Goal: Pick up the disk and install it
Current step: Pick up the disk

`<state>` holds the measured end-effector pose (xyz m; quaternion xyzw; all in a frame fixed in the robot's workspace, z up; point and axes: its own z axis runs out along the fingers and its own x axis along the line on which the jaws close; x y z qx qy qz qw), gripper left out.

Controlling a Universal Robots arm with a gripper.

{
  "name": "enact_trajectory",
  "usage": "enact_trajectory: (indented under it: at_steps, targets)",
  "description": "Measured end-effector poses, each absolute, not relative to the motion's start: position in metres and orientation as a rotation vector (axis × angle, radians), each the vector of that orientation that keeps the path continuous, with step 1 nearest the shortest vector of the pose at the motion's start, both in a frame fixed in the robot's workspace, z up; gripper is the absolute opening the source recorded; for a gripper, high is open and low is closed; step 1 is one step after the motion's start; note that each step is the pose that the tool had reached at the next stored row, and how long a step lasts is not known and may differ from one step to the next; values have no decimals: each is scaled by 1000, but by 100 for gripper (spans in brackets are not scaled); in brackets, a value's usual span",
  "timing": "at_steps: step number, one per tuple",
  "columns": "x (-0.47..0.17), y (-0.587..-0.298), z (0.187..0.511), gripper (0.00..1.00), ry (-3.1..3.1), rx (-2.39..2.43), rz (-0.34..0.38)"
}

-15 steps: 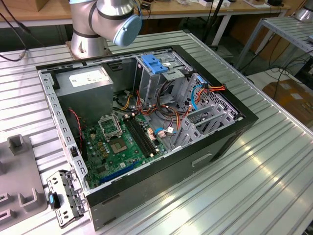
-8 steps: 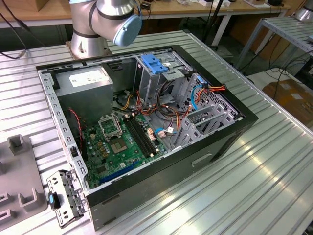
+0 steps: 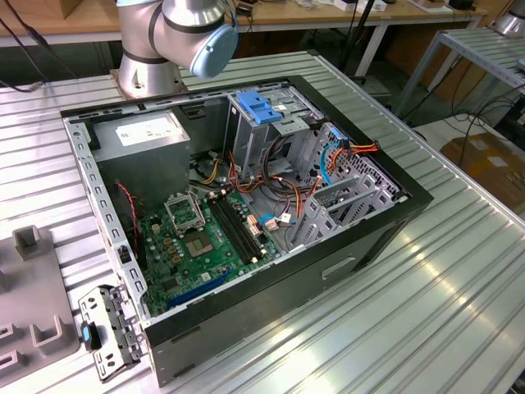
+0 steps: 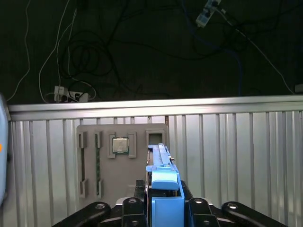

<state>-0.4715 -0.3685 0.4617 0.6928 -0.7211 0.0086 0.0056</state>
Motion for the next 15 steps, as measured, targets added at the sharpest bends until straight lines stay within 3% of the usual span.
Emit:
enact_trajectory:
  at_steps: [15]
  targets:
    - [-472,-369,489,37,-2257,2169,27]
